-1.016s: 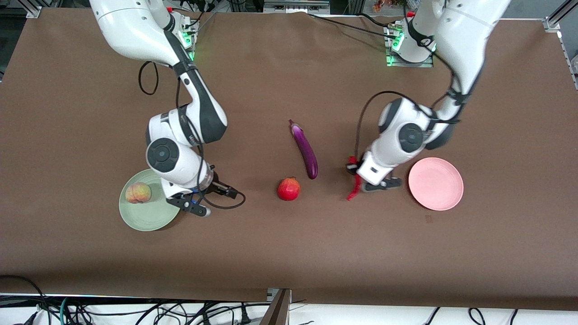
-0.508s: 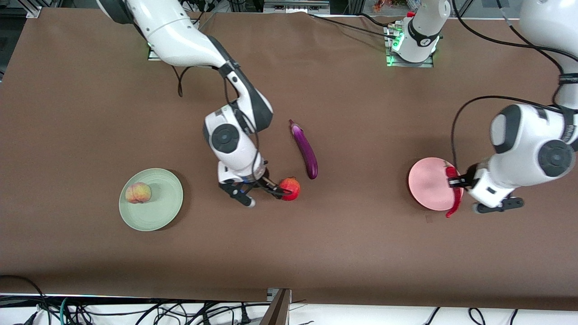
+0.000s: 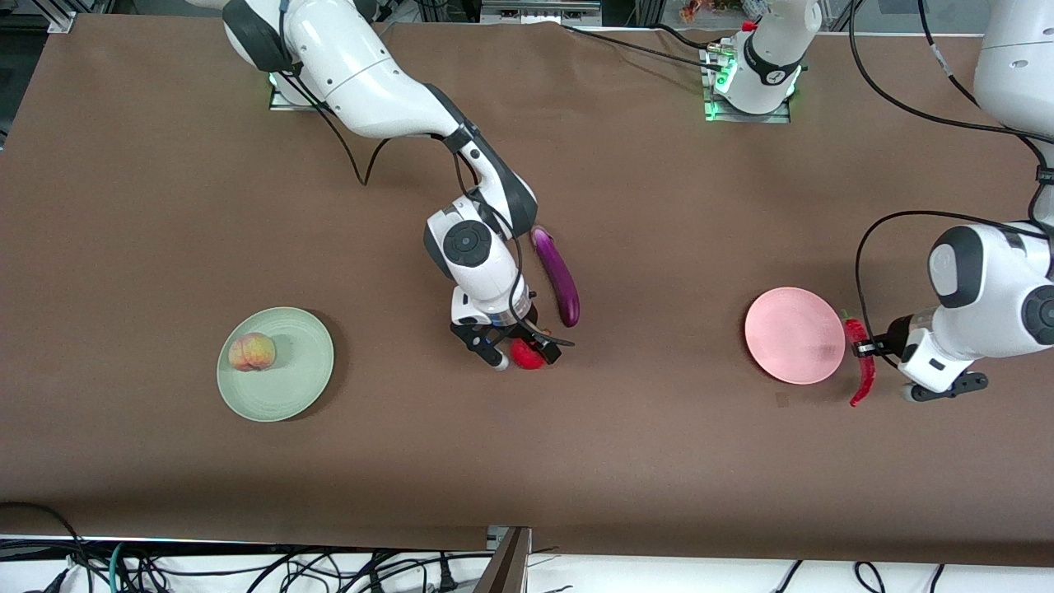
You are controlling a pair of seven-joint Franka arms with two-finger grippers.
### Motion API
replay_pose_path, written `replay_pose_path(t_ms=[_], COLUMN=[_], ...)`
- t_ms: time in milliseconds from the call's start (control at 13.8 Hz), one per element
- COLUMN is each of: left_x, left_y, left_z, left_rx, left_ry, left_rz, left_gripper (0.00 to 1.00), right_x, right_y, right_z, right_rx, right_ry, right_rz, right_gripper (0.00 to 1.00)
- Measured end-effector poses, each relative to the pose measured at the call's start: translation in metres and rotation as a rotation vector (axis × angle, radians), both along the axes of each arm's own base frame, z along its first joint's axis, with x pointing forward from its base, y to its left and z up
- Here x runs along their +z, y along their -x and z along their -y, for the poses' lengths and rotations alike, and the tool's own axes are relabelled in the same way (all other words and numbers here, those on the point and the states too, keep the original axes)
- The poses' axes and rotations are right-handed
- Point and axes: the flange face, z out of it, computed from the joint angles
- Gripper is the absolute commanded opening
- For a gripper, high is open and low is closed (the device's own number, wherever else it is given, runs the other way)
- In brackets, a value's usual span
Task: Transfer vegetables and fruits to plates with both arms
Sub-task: 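Lower the chili onto the pink plate while the right gripper lifts the apple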
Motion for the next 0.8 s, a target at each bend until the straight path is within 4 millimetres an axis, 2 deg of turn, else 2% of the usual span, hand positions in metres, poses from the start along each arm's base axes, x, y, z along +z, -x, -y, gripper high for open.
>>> replay_pose_path(t_ms=[73, 145, 218, 290, 363, 435, 580, 725, 798], left_x=[-0.009, -0.020, -0.032, -0.042, -0.049, -0.051, -0.043, -0.025, -0.012], left_y=[0.003, 0.009, 0.018, 0.027, 0.032, 0.034, 0.030, 0.025, 0.022], left_z=[0.013, 0.025, 0.034, 0.040, 0.043, 0.043, 0.040, 0.036, 0.035], left_rx=[-0.012, -0.020, -0.028, -0.033, -0.036, -0.037, -0.034, -0.033, -0.034], left_ry=[0.005, 0.008, 0.011, 0.014, 0.015, 0.015, 0.011, 0.003, -0.003], left_rz=[-0.023, -0.053, -0.084, -0.110, -0.126, -0.130, -0.107, -0.077, -0.056], left_gripper=[0.00, 0.00, 0.19, 0.66, 1.00, 1.00, 1.00, 1.00, 1.00], right_x=[-0.005, -0.010, -0.013, -0.015, -0.015, -0.014, -0.011, 0.005, 0.022], right_y=[0.001, 0.001, 0.002, 0.002, 0.002, 0.001, -0.007, -0.026, -0.041], right_z=[0.000, 0.000, -0.001, -0.001, -0.001, -0.001, 0.009, 0.036, 0.057], right_rx=[0.001, 0.002, 0.003, 0.004, 0.005, 0.010, 0.027, 0.078, 0.110], right_ry=[0.003, 0.003, 0.003, 0.003, 0.004, 0.008, 0.046, 0.110, 0.131], right_rz=[0.003, 0.009, 0.012, 0.014, 0.016, 0.022, 0.011, -0.035, -0.053], right_gripper=[0.99, 0.93, 0.76, 0.44, 0.18, 0.10, 0.09, 0.09, 0.10])
